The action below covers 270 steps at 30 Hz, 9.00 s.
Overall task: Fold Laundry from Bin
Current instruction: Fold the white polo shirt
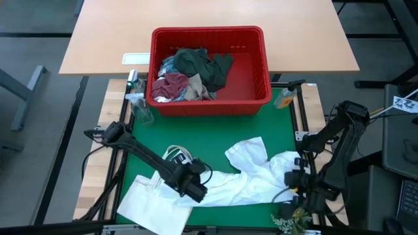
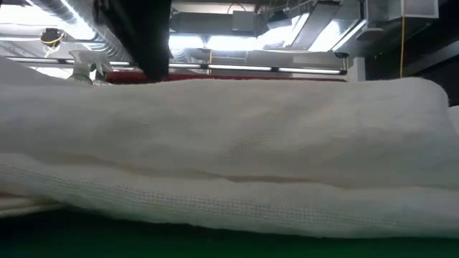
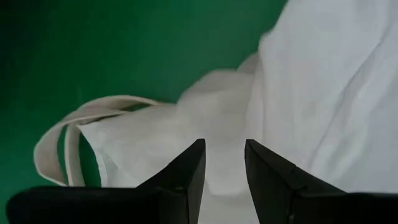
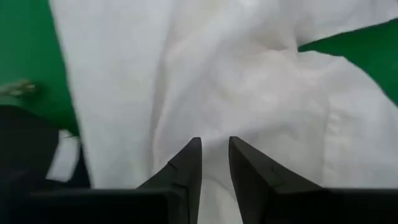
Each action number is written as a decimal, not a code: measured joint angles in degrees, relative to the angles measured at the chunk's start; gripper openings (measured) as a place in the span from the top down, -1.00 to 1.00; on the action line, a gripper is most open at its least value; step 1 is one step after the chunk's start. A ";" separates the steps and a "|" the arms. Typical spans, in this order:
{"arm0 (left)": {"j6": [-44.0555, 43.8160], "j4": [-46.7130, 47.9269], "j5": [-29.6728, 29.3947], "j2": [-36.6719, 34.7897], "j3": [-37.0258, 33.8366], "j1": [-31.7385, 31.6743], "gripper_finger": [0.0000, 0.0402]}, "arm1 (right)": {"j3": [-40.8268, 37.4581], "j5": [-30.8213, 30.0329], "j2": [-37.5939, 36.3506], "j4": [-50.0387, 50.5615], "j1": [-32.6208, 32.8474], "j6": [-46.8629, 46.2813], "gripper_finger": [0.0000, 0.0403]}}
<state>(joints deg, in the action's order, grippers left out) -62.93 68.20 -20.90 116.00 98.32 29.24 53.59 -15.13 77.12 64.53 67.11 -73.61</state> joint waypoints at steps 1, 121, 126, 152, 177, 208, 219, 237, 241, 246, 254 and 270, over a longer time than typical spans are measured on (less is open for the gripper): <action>0.68 0.23 0.86 0.90 0.00 -0.29 0.46 | -1.46 1.07 -0.03 -1.86 -0.67 0.98 0.60; -35.28 -25.02 -4.29 -50.07 -60.35 11.01 0.46 | -15.27 16.28 -0.11 -3.12 -24.00 20.07 0.60; -35.35 -25.02 -4.29 -50.07 -60.35 11.01 0.46 | -15.27 16.28 -0.11 -3.12 -24.00 20.09 0.60; -41.62 -26.14 5.48 -45.90 -60.35 8.18 0.03 | -15.27 17.31 -0.11 -3.12 -24.02 20.11 0.60; -29.09 -50.37 -2.12 -34.64 -60.35 3.23 0.03 | -15.27 17.33 -0.11 -3.12 -24.02 20.14 0.60; -44.79 -27.35 12.26 -39.54 -60.28 9.25 1.00 | -15.27 20.74 -0.13 -3.05 -24.00 20.07 0.60; -44.97 -25.78 13.17 -39.49 -60.30 10.58 0.88 | -15.27 20.59 -0.13 -2.61 -23.97 20.11 0.60; -45.01 -26.07 13.22 -39.47 -60.30 10.38 0.94 | -10.33 16.32 -8.74 6.79 -23.93 19.78 0.60; -45.01 -26.12 12.58 -39.47 -60.30 10.38 0.99 | -8.26 13.31 -11.57 1.08 -23.93 19.50 0.60; -44.98 -26.16 10.79 -39.47 -60.30 10.38 0.97 | -8.09 12.14 -12.00 -14.80 -23.90 23.15 0.60; -44.95 -26.22 8.03 -39.46 -60.33 10.38 0.96 | -11.23 10.54 -6.86 -23.84 -23.47 26.63 0.60; -49.07 -21.45 10.23 -39.45 -60.33 10.53 0.99 | -16.40 30.97 2.57 -22.46 -20.16 24.59 0.60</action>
<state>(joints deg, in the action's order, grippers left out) -112.00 46.76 -10.66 76.55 38.00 39.77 37.19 15.84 79.70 42.06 46.95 -49.02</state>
